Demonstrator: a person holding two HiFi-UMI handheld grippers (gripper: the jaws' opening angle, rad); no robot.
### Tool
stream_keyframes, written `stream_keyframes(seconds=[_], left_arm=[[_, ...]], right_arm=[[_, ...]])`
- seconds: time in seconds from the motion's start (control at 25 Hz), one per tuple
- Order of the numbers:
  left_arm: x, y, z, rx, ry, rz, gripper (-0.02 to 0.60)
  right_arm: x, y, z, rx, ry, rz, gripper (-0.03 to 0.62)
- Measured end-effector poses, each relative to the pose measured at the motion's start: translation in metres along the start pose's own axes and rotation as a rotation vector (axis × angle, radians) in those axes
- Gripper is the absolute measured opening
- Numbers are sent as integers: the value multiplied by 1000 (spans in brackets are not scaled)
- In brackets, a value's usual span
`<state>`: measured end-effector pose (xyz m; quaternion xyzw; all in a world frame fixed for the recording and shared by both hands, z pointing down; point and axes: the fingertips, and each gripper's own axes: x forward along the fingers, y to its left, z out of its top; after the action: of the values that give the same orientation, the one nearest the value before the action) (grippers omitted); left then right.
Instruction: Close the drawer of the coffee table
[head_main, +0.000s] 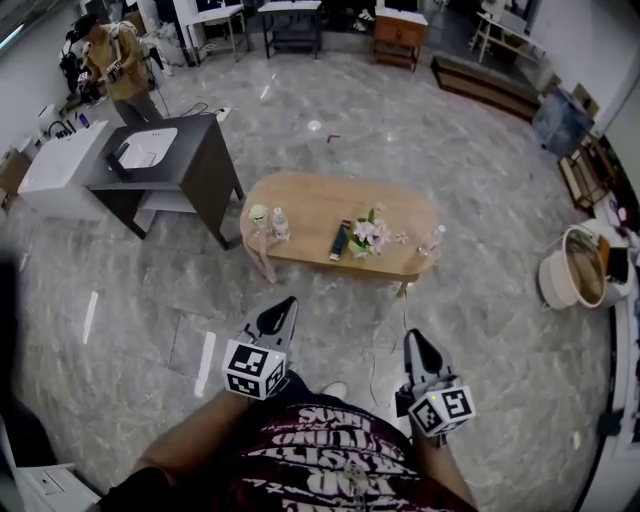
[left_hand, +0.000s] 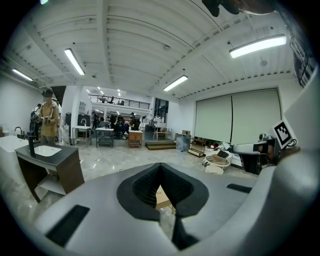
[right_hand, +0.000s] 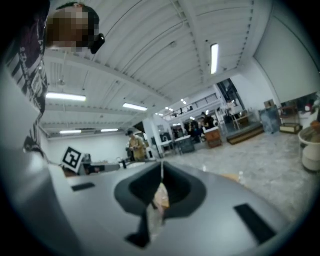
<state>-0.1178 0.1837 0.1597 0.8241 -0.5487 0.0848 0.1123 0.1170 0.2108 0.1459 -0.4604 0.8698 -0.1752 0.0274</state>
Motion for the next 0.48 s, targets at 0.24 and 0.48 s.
stream_keyframes(seconds=[0.24, 0.48], left_arm=[[1, -9, -3, 1, 40, 17, 21], [12, -13, 3, 25, 53, 18, 21]], right_arm=[[-1, -9, -6, 37, 7, 22, 35], [-8, -24, -10, 82, -10, 14, 35]])
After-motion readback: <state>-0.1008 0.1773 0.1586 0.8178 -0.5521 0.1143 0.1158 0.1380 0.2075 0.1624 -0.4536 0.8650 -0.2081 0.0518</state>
